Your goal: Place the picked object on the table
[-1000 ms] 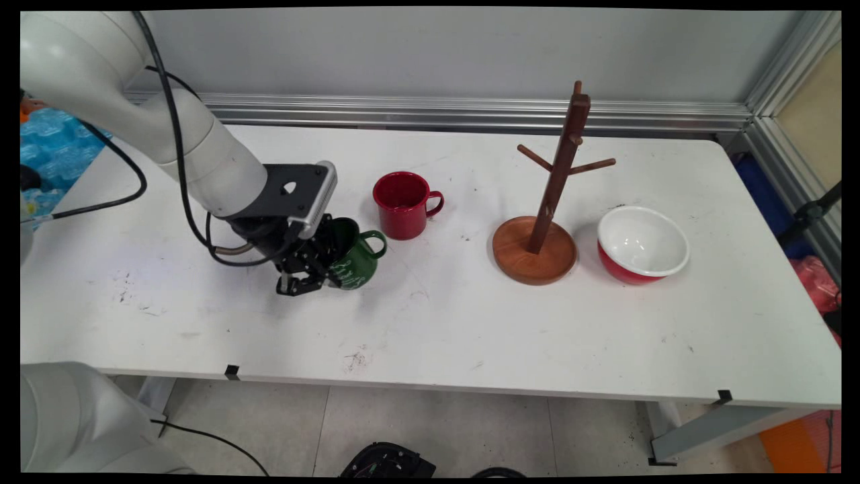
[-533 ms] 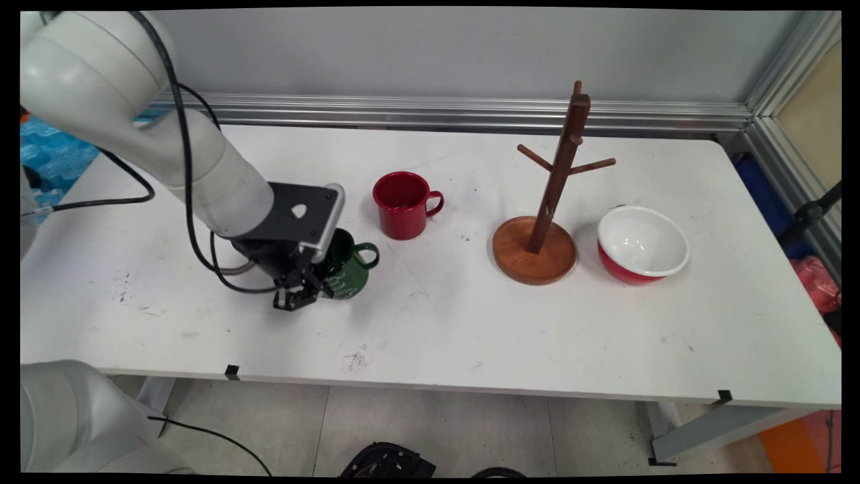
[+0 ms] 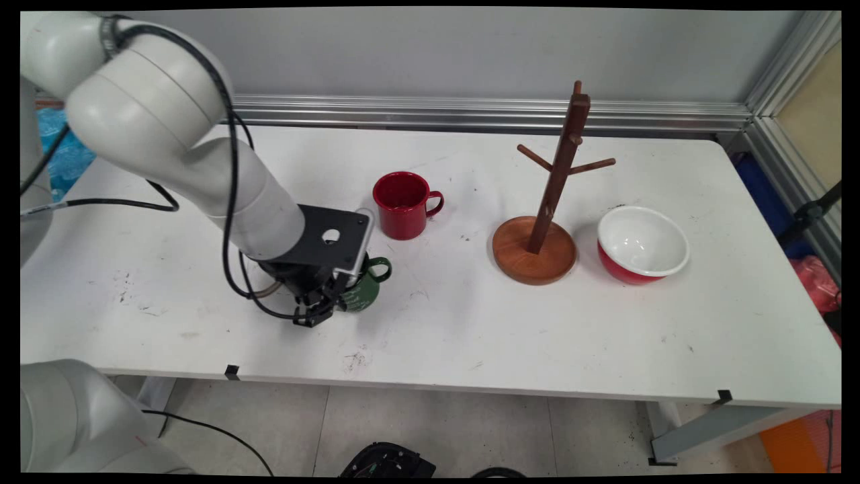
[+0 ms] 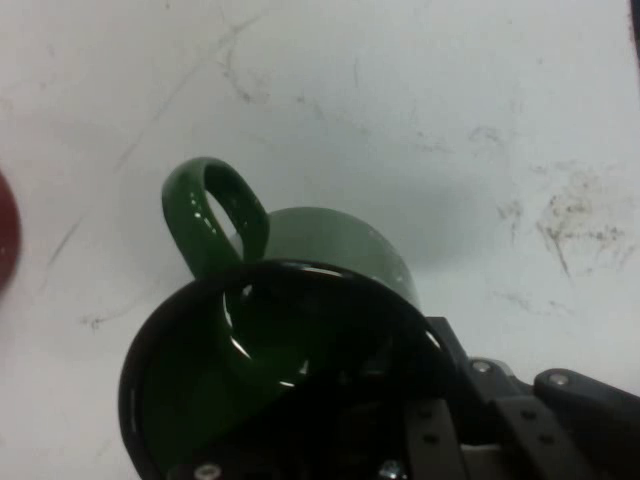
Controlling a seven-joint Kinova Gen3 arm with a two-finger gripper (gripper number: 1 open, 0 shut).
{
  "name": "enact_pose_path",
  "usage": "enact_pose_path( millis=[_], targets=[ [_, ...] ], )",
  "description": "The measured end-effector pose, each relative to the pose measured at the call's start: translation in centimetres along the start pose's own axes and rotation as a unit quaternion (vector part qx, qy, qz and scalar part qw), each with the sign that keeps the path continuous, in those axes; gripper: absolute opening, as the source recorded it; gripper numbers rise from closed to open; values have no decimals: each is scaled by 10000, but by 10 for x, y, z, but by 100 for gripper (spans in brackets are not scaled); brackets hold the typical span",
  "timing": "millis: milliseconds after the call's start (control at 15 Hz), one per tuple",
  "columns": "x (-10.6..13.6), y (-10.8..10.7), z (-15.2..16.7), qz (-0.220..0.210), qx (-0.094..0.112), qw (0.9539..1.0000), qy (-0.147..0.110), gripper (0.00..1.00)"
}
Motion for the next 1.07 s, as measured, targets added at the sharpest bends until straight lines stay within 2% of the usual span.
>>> enact_pose_path(
  millis=[467,533,1067],
  targets=[
    [20,-1,14,-39,3,9999,-139,0],
    [23,-2,16,-53,3,9999,-143,100],
    [38,-2,19,-54,38,9999,-97,100]
  ],
)
